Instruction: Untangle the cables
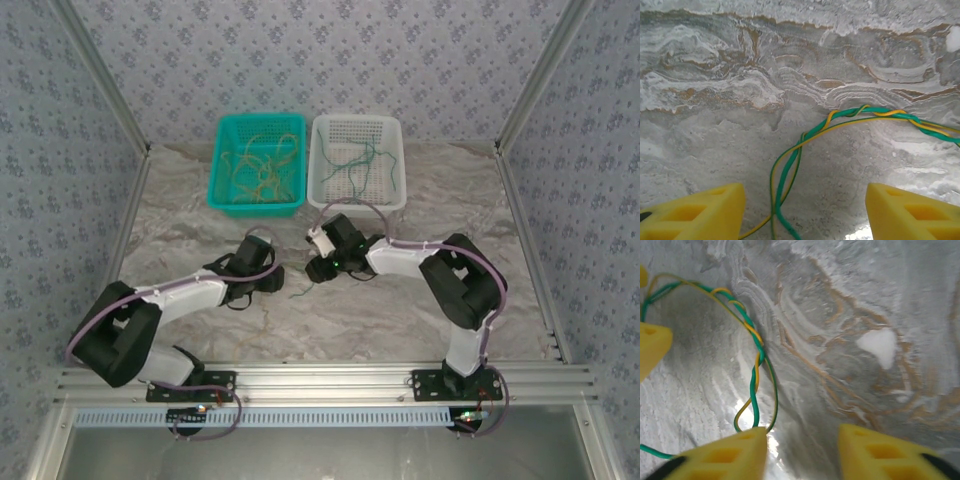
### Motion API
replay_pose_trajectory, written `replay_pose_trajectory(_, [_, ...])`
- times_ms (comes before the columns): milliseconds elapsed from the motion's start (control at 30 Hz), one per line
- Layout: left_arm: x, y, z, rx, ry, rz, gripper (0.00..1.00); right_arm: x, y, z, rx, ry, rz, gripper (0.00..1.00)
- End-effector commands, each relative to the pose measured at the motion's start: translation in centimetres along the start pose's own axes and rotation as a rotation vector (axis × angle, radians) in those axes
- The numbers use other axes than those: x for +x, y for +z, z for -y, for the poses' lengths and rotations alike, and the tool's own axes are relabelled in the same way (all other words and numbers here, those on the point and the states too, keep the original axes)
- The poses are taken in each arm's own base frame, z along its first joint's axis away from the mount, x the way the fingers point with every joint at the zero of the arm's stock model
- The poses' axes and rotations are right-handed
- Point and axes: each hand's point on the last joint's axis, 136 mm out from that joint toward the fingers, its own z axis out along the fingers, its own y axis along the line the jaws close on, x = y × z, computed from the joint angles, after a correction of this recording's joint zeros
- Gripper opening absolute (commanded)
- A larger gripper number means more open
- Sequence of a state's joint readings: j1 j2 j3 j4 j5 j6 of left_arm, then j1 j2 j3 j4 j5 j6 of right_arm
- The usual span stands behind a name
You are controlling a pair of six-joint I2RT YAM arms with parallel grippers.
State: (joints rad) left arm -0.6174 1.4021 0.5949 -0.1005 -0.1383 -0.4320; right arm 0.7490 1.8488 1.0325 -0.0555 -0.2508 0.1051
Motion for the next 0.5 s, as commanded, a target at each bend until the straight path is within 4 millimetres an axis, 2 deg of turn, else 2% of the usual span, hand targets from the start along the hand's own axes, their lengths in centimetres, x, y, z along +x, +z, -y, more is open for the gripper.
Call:
replay_pose_trajectory(0, [-1.5, 0.0, 0.7, 0.014, -0.007, 0.040, 0.62, 1.1, 0.8, -0.3, 0.014, -0.004, -0.064, 0.34])
replay_pose_trajectory(67, [-1.8, -0.3, 0.3, -0.001, -0.010, 0.055, 0.60, 0.8, 0.4, 0.2, 0.044, 0.007, -0.062, 0.38])
replay_pose_trajectory(167, [-2.3, -0.8, 0.1, -0.007, -0.016, 0.093, 0.53, -0.3, -0.6, 0.4, 0.036, 0.049, -0.031, 0.53])
replay_pose_trajectory(233, [-2.5, -1.1, -0.2, -0.015, -0.023, 0.104, 0.43, -1.0, -1.7, 0.0, -0.004, 0.074, -0.009, 0.58])
replay_pose_trajectory(333, [-2.7, -1.8, -0.9, -0.035, -0.042, 0.141, 0.36, -1.7, -3.3, -1.9, -0.111, 0.059, 0.000, 0.64])
replay_pose_trajectory(400, [-3.0, -2.7, -1.6, -0.053, -0.076, 0.182, 0.35, -1.1, -3.5, -3.1, -0.167, 0.060, -0.072, 0.67])
replay_pose_trajectory(467, [-3.2, -3.5, -2.6, -0.075, -0.126, 0.225, 0.42, 0.3, -3.0, -4.0, -0.180, 0.067, -0.174, 0.67])
